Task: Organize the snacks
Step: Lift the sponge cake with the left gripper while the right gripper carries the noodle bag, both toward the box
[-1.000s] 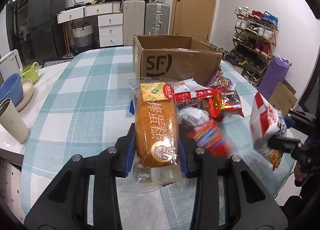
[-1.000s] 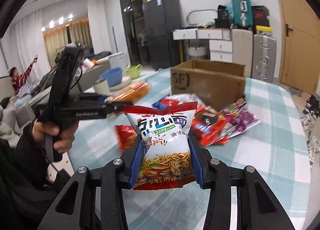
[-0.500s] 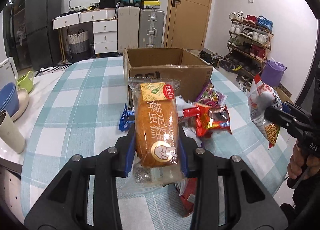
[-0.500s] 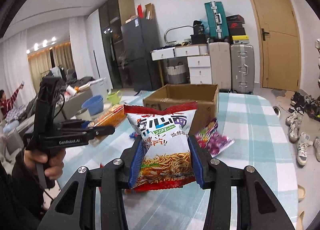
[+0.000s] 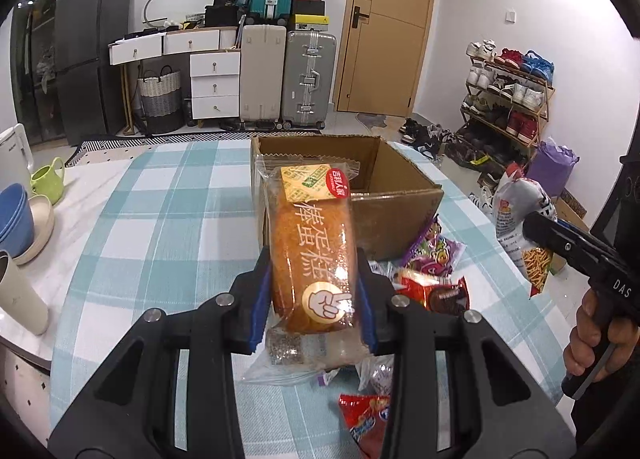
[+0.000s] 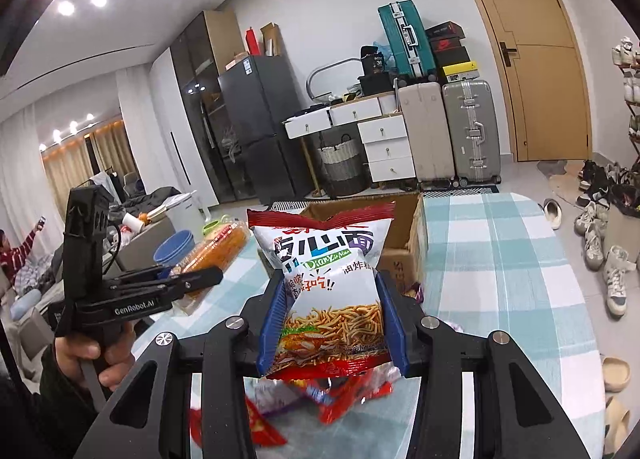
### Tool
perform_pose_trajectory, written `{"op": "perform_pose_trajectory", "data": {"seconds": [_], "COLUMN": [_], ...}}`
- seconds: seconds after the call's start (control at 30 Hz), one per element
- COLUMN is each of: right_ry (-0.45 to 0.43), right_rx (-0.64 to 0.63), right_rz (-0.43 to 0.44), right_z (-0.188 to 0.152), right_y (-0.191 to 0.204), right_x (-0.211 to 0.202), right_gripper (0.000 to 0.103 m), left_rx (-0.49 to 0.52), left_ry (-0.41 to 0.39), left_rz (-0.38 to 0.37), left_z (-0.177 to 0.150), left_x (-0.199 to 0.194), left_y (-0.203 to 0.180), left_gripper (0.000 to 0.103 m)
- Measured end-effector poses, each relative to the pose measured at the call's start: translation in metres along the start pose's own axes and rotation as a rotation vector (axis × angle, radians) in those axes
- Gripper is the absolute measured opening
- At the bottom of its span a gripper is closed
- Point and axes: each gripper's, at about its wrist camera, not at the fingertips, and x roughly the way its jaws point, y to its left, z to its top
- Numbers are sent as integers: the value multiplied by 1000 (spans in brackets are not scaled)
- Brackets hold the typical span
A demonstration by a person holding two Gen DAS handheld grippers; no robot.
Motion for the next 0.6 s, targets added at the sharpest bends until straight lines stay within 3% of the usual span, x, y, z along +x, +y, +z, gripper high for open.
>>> {"op": "perform_pose_trajectory", "data": {"seconds": [0.6], "right_ry": [15], "right_rx": [7], "right_rz": [-29], "right_z": [55], "right_y": [-13], "right_x": [76], "right_gripper": [45], "left_rx": [-19], "left_ry": [18], "left_rz": [-22], "left_z": [64], "left_x": [72], "left_y": [3], "left_gripper": [33]}}
